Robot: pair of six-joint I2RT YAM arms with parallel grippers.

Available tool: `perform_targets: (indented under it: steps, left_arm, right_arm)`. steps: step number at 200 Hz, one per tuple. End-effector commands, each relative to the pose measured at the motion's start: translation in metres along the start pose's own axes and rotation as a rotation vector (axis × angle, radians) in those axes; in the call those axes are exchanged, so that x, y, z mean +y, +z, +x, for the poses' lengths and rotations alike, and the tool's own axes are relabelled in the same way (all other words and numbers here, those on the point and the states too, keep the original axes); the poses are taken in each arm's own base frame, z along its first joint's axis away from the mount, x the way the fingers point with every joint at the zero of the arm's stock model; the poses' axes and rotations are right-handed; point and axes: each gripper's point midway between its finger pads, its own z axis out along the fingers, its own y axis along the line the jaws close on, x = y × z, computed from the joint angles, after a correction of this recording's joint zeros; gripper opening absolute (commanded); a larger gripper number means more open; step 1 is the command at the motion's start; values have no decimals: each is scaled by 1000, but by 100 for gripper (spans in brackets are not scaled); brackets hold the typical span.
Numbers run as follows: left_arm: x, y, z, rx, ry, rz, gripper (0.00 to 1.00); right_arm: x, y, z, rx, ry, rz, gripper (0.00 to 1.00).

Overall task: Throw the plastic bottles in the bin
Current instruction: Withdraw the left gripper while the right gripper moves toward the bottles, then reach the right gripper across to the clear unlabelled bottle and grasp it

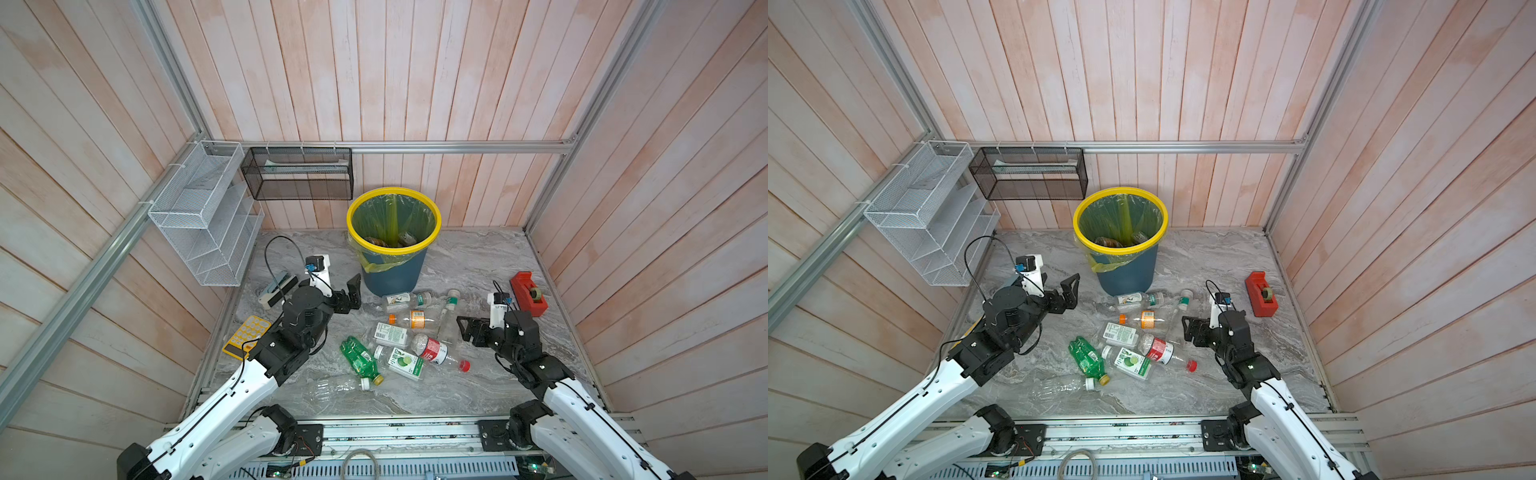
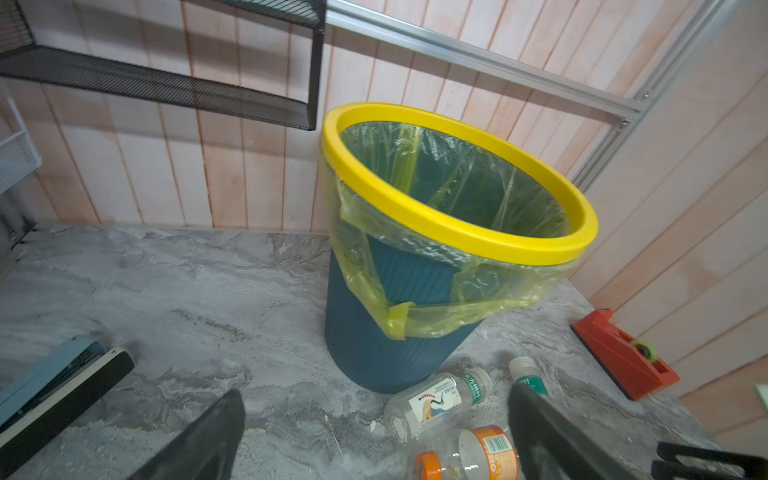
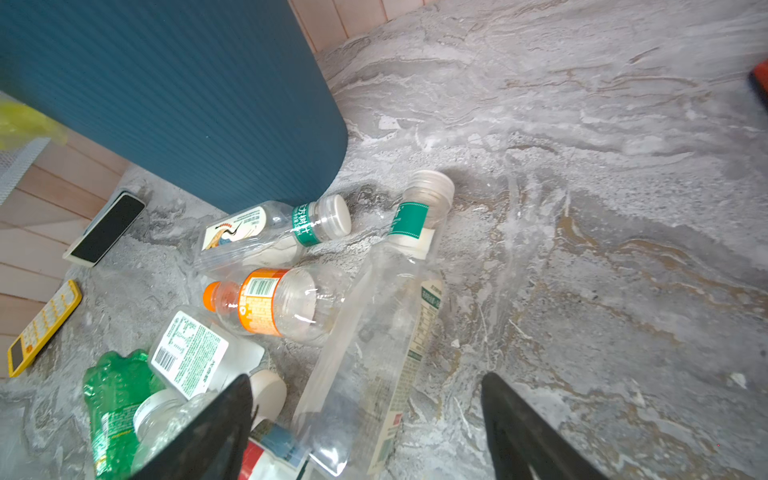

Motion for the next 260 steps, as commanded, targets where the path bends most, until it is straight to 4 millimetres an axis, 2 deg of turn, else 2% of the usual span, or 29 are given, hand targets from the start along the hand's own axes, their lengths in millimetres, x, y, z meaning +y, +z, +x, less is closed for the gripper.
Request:
perform_targets:
  steps: [1, 11, 31, 55, 64, 68, 75, 95, 121, 136, 165, 211, 225, 236, 260]
  left_arm:
    - [18, -5, 33, 89, -93, -61, 100]
    - [25, -8, 45, 125, -120, -87, 100]
    - [23, -15, 65, 185, -99, -69, 100]
    - [29, -22, 82, 215, -59, -126, 100]
    - [31, -23, 85, 219, -68, -139, 100]
    - [32, -23, 84, 215, -72, -144, 100]
    - [34, -22, 84, 213, -73, -155, 100]
    - [41, -21, 76, 181, -80, -186, 100]
    - [61, -16, 69, 170, -115, -212, 100]
    - [72, -15, 64, 153, -120, -231, 100]
    - [89, -12, 57, 125, -133, -247, 100]
    - [112, -6, 63, 137, -215, -253, 100]
    - [121, -6, 69, 145, -245, -259, 100]
    - [127, -6, 73, 157, -268, -263, 100]
    - [136, -6, 80, 178, -296, -279, 100]
  right_arm:
    - [-2, 3, 8, 8, 14, 13, 86]
    - [-3, 4, 9, 0, 17, 17, 87]
    - [-5, 3, 5, -28, 19, 23, 90]
    - [15, -1, -7, -57, -36, -63, 88]
    - [22, -4, -13, -72, -67, -83, 87]
    - [34, -5, -12, -68, -99, -117, 87]
    - [43, -7, -15, -75, -131, -138, 86]
    - [68, -13, -21, -94, -218, -190, 86]
    - [104, -9, -15, -78, -314, -258, 85]
    - [132, -4, -2, -55, -389, -300, 84]
    - [200, 5, 32, -6, -559, -422, 85]
    - [296, 16, 114, 139, -819, -656, 85]
    - [317, 17, 140, 205, -901, -721, 85]
    - [326, 19, 157, 258, -944, -755, 85]
    - [327, 33, 178, 334, -1013, -751, 85]
